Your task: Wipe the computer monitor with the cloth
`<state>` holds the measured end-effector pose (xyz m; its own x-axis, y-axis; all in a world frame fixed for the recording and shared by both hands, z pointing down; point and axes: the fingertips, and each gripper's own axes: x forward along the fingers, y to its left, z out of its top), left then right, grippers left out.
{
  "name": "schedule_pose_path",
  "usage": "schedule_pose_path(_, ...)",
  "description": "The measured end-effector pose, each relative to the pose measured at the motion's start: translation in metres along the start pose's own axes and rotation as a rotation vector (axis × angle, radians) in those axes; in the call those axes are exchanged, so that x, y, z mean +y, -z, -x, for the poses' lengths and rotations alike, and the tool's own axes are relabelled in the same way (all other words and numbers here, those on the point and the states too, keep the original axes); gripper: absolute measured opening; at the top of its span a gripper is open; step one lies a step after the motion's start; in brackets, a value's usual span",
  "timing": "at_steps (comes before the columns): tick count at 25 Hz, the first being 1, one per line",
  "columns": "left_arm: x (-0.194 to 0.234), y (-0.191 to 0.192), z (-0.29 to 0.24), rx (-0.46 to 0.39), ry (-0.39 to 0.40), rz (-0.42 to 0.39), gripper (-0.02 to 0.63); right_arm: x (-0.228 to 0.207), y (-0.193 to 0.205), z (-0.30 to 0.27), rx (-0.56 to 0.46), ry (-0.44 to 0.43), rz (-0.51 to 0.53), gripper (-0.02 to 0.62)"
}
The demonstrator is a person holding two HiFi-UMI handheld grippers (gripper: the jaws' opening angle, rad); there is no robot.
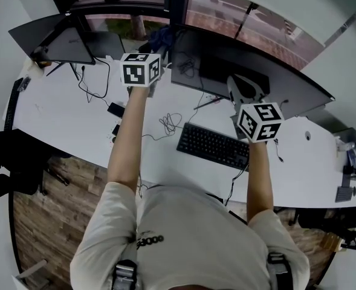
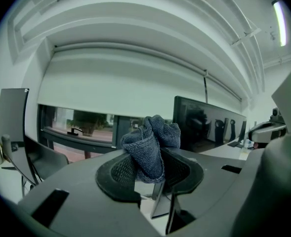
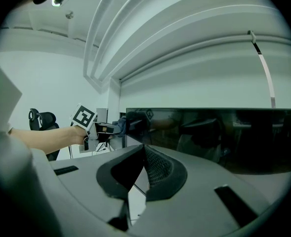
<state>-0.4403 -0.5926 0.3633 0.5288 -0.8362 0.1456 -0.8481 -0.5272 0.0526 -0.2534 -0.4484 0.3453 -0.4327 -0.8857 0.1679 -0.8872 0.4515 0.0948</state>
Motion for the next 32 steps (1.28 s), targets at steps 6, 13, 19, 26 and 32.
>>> schedule_pose_path(6, 0.001, 0.031, -0.006, 0.061, 0.004, -0.006, 0.127, 0.002, 0.016, -0.007, 0.033, -0.002, -0.005, -0.003)
schedule_pose_path(13, 0.003, 0.078, -0.017, 0.148, 0.016, 0.01, 0.126, -0.002, 0.034, -0.021, 0.073, 0.011, -0.004, -0.003)
schedule_pose_path(19, 0.005, 0.115, -0.026, 0.212, 0.032, 0.014, 0.126, -0.002, 0.055, -0.031, 0.114, 0.025, 0.036, -0.003)
schedule_pose_path(26, 0.01, 0.15, -0.037, 0.248, 0.027, 0.058, 0.126, -0.008, 0.076, -0.036, 0.144, 0.033, 0.029, -0.003)
schedule_pose_path(32, 0.014, 0.182, -0.045, 0.346, 0.012, 0.015, 0.126, -0.013, 0.093, -0.036, 0.173, 0.042, 0.008, -0.003)
